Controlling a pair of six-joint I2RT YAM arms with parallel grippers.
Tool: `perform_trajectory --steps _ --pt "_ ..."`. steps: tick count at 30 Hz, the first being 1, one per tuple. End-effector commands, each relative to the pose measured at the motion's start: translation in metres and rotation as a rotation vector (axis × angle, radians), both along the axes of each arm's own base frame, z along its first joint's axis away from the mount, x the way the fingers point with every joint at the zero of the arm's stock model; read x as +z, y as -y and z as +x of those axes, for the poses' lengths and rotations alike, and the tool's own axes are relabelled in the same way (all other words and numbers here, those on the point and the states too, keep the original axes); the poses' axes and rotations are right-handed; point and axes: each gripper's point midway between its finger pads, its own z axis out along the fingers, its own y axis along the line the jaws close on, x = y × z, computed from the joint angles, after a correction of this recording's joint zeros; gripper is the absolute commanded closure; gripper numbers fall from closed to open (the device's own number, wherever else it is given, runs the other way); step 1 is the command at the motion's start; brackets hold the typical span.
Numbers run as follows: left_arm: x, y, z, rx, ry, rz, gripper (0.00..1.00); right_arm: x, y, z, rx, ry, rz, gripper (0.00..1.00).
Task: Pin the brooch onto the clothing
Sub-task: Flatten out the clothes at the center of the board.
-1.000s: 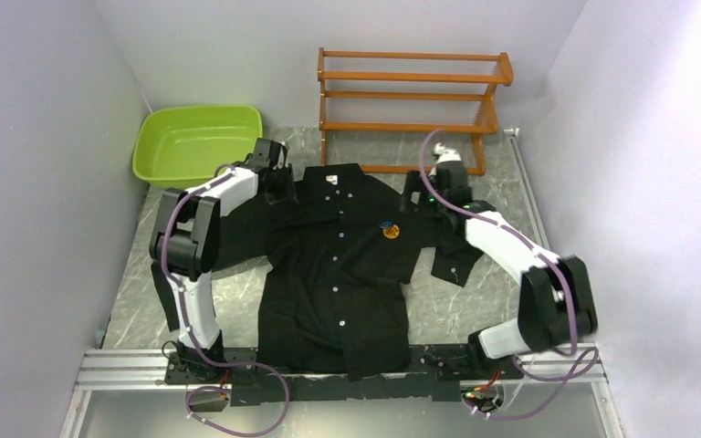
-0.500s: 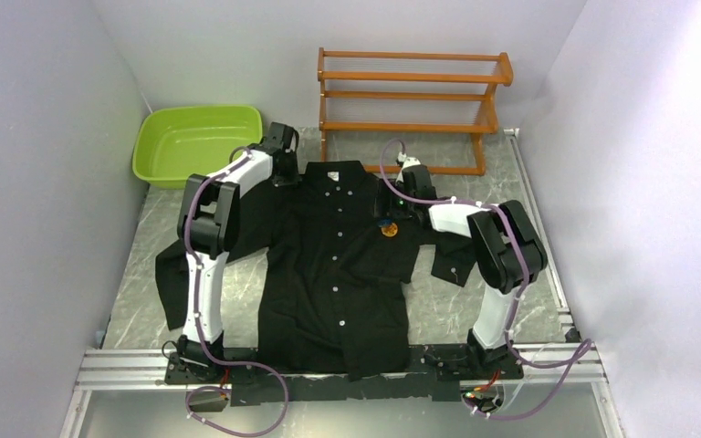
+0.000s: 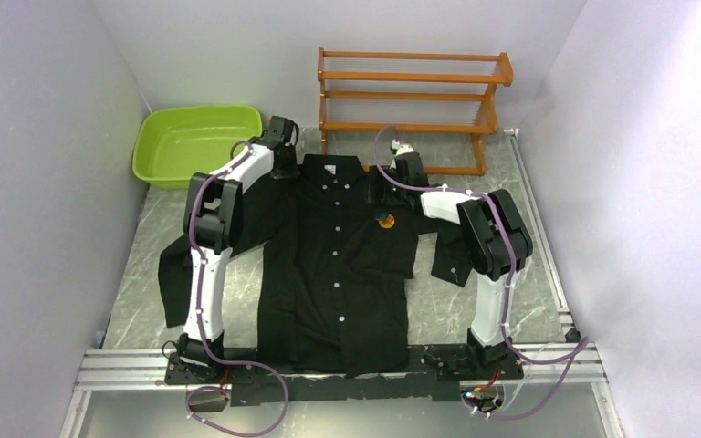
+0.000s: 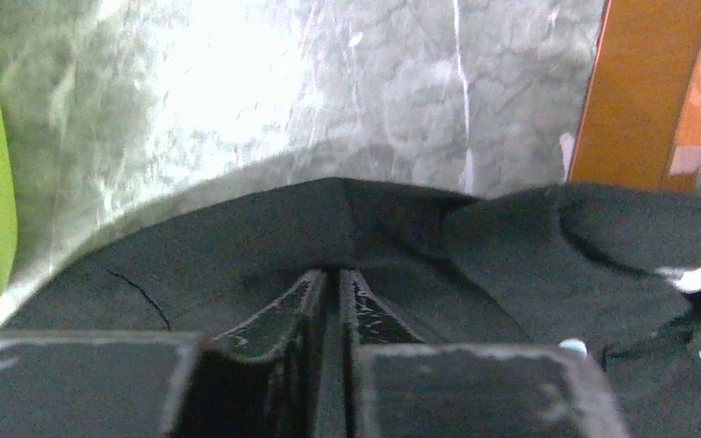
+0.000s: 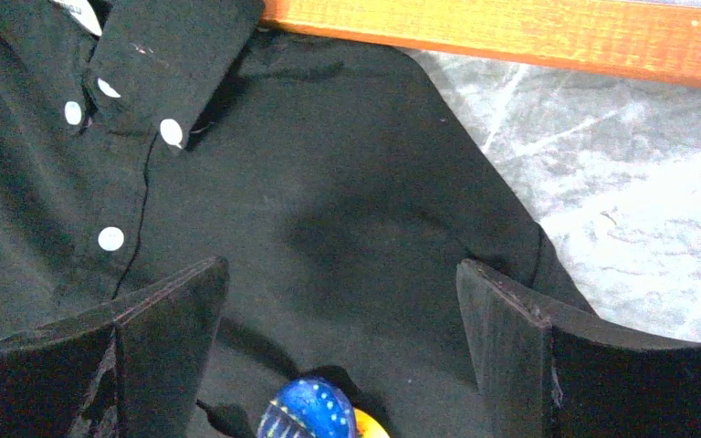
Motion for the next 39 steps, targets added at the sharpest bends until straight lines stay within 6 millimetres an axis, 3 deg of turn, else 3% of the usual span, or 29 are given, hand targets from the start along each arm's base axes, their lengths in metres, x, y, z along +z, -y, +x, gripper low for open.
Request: perform_trajectory --steps 1,3,4,5,8,11,18,21,24,27,32,36,39 --pt "0.055 -0.003 -0.013 -0.08 0.076 0.011 0.66 0.05 0.01 0.002 -0.007 0.087 -0.028 0.0" --pt "0.098 0.01 -0.026 -0.123 0.145 -0.042 0.41 0.089 0.012 -0.009 0.0 0.147 0.003 0.0" --pt "0.125 0.014 -0.037 -0.131 0.181 -0.07 0.33 0.102 0.014 -0.019 0.005 0.16 0.017 0.0" --pt "0.14 0.015 -0.049 -0.126 0.192 -0.088 0.27 0.114 0.014 -0.028 0.01 0.17 0.032 0.0" --pt "0.167 0.023 -0.095 -0.145 0.188 -0.188 0.19 0.142 0.021 -0.061 0.02 0.183 0.071 0.0" --pt "0.173 0.029 -0.152 -0.157 0.159 -0.277 0.15 0.147 0.02 -0.106 0.082 0.124 0.114 0.0" --pt "0.138 0.023 -0.297 -0.111 -0.019 -0.348 0.13 0.114 0.011 -0.215 0.216 -0.087 0.172 0.04" --pt "0.104 0.02 -0.356 -0.083 -0.128 -0.36 0.15 0.096 0.0 -0.264 0.268 -0.184 0.19 0.07" --pt "0.077 0.017 -0.401 -0.031 -0.229 -0.366 0.2 0.077 -0.017 -0.313 0.342 -0.285 0.175 0.1" --pt "0.056 0.014 -0.433 0.01 -0.312 -0.343 0.24 0.057 -0.028 -0.35 0.379 -0.371 0.135 0.11" --pt "0.024 0.019 -0.462 0.048 -0.403 -0.289 0.31 0.021 -0.043 -0.392 0.397 -0.495 0.079 0.11" --pt "-0.006 0.006 -0.478 0.116 -0.474 -0.113 0.63 -0.013 -0.035 -0.405 0.313 -0.597 0.024 0.09" --pt "-0.016 -0.013 -0.495 0.173 -0.522 0.069 0.84 -0.027 -0.018 -0.413 0.251 -0.651 -0.038 0.08"
